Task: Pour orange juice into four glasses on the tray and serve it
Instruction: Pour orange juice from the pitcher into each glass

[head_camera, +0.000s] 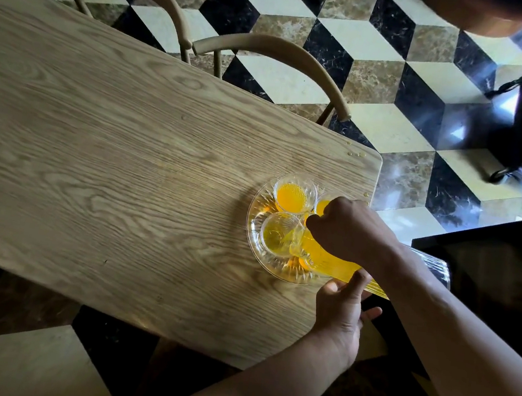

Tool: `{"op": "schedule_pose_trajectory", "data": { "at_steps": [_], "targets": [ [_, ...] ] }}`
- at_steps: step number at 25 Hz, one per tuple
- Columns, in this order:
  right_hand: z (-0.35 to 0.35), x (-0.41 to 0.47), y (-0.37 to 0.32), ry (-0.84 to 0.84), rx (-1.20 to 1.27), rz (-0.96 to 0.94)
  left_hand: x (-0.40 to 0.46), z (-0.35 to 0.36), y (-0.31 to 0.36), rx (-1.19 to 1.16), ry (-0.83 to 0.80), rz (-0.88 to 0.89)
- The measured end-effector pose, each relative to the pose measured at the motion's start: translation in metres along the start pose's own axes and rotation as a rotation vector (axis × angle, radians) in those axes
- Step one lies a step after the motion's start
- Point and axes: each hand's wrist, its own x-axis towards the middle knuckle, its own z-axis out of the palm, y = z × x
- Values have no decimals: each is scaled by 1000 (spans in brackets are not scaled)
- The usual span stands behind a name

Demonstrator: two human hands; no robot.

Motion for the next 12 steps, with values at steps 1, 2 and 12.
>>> {"op": "schedule_pose_trajectory", "data": {
  "at_steps": [1, 2, 12],
  "targets": [
    [-1, 1, 0, -5, -2, -1, 0, 1, 0, -3, -4, -3],
    [-2, 2, -1, -11, -3, -2, 0, 2, 0, -10, -9, -5],
    [-7, 6, -8, -25, -53, -5, 3, 3, 3, 56, 20, -73]
  ]
}}
